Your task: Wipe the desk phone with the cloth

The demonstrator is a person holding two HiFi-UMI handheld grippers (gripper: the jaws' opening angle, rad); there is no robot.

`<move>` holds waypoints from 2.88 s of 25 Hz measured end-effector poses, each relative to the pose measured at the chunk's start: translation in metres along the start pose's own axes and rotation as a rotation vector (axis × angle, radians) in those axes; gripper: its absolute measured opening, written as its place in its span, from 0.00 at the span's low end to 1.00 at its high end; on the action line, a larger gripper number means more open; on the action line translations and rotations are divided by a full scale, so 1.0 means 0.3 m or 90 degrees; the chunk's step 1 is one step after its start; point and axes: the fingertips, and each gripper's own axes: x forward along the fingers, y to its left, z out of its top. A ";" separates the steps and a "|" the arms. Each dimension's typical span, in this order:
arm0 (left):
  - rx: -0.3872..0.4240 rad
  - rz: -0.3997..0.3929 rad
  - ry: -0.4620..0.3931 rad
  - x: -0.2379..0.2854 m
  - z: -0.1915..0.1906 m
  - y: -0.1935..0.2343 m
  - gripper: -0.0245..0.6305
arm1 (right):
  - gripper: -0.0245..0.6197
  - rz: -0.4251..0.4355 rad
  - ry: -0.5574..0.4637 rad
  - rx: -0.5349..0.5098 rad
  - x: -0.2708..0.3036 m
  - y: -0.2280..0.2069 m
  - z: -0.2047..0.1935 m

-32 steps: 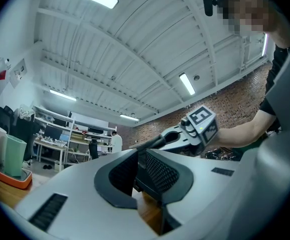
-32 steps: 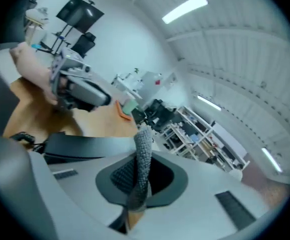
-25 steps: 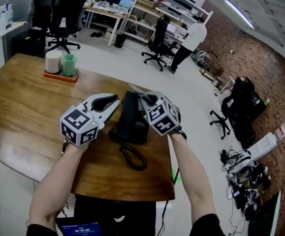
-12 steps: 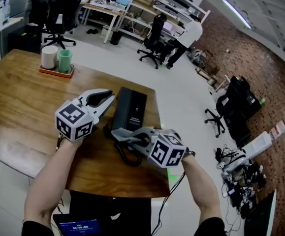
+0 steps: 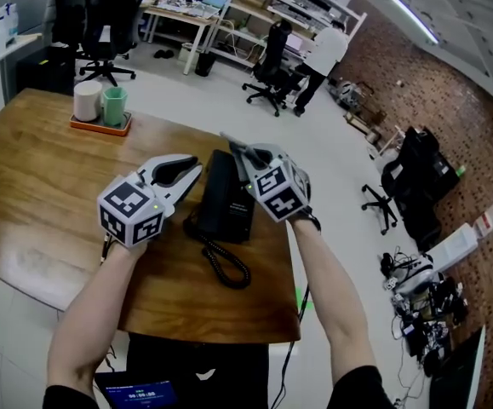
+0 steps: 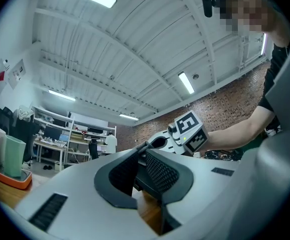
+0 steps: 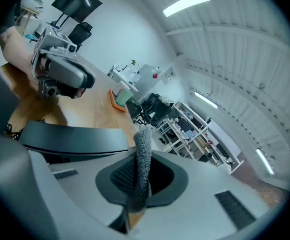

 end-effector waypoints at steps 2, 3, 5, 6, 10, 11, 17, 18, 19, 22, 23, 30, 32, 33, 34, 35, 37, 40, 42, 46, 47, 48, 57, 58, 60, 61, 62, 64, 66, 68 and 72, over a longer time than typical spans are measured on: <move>-0.004 0.001 -0.001 0.003 0.003 -0.001 0.09 | 0.08 0.027 0.013 -0.029 0.005 0.054 -0.011; -0.005 -0.001 0.000 0.004 0.004 -0.002 0.09 | 0.08 0.044 0.011 -0.043 -0.011 0.088 -0.006; -0.003 -0.004 0.002 0.003 0.004 -0.001 0.09 | 0.08 0.093 0.000 -0.068 -0.057 0.176 0.011; -0.001 -0.005 0.003 0.003 0.003 0.001 0.09 | 0.08 0.121 -0.003 -0.085 -0.086 0.229 0.013; -0.006 -0.003 0.003 0.001 -0.004 0.011 0.09 | 0.08 0.222 -0.013 -0.154 -0.235 0.450 -0.004; -0.007 -0.003 0.003 0.000 -0.005 0.014 0.09 | 0.08 0.251 -0.013 -0.165 -0.273 0.501 -0.013; -0.006 -0.003 0.004 -0.001 -0.007 0.018 0.09 | 0.08 0.326 -0.020 -0.170 -0.362 0.530 -0.027; -0.006 -0.003 0.004 -0.001 -0.008 0.017 0.09 | 0.08 0.278 -0.028 -0.142 -0.332 0.453 -0.015; -0.006 -0.003 0.004 -0.001 -0.009 0.017 0.09 | 0.08 0.215 -0.033 -0.114 -0.292 0.362 -0.003; -0.005 -0.003 0.004 -0.003 -0.011 0.012 0.09 | 0.08 0.040 -0.030 -0.040 -0.166 0.110 0.009; -0.004 -0.004 0.004 -0.003 -0.011 0.009 0.09 | 0.08 0.009 -0.025 -0.020 -0.129 0.058 0.006; 0.001 -0.011 0.005 0.011 -0.005 -0.013 0.09 | 0.08 0.031 0.040 -0.048 -0.026 0.078 -0.052; 0.002 -0.011 0.004 0.010 -0.001 -0.011 0.09 | 0.08 0.071 0.041 -0.085 -0.072 0.150 -0.043; 0.002 -0.011 0.004 0.009 0.000 -0.009 0.09 | 0.08 0.094 0.041 -0.108 -0.101 0.196 -0.041; 0.002 -0.010 0.005 0.008 0.000 -0.006 0.09 | 0.08 0.117 0.040 -0.131 -0.133 0.248 -0.039; 0.002 -0.010 0.005 0.007 -0.002 -0.004 0.09 | 0.08 0.140 0.037 -0.152 -0.166 0.302 -0.037; 0.001 -0.009 0.006 0.005 -0.007 0.001 0.09 | 0.08 0.179 0.030 -0.186 -0.229 0.402 -0.044; -0.001 -0.008 0.007 0.004 -0.009 0.001 0.09 | 0.08 0.240 0.030 -0.239 -0.325 0.523 -0.063; -0.003 -0.007 0.008 0.005 -0.009 0.000 0.09 | 0.08 0.291 0.036 -0.258 -0.378 0.570 -0.084; -0.001 -0.012 0.008 0.007 -0.009 -0.006 0.09 | 0.08 0.234 0.006 -0.184 -0.353 0.427 -0.053; 0.000 -0.013 0.008 0.006 -0.008 -0.007 0.09 | 0.08 0.178 -0.002 -0.154 -0.317 0.342 -0.039; 0.001 -0.013 0.007 0.006 -0.008 -0.009 0.09 | 0.08 0.120 -0.007 -0.123 -0.277 0.252 -0.031; -0.005 -0.012 0.003 0.009 -0.009 -0.014 0.09 | 0.08 -0.002 0.031 -0.017 -0.026 0.013 -0.075; -0.004 -0.012 0.003 0.011 -0.008 -0.017 0.09 | 0.08 0.008 0.032 -0.028 -0.035 0.036 -0.076; 0.000 -0.015 0.004 0.015 -0.005 -0.021 0.09 | 0.08 0.032 0.029 -0.044 -0.066 0.086 -0.081; 0.002 -0.016 0.005 0.015 -0.005 -0.021 0.09 | 0.08 0.049 0.028 -0.056 -0.085 0.118 -0.084; 0.003 -0.016 0.006 0.014 -0.007 -0.019 0.09 | 0.08 0.066 0.028 -0.072 -0.108 0.155 -0.087; 0.003 -0.016 0.007 0.009 -0.011 -0.013 0.09 | 0.08 0.104 0.028 -0.106 -0.163 0.242 -0.089; 0.002 -0.015 0.009 0.003 -0.015 -0.006 0.09 | 0.08 0.142 0.025 -0.141 -0.223 0.340 -0.090; 0.002 -0.015 0.011 0.000 -0.020 -0.004 0.09 | 0.08 0.185 0.024 -0.188 -0.288 0.441 -0.092; 0.005 -0.015 0.017 0.000 -0.023 -0.004 0.09 | 0.08 0.300 0.035 -0.264 -0.410 0.577 -0.109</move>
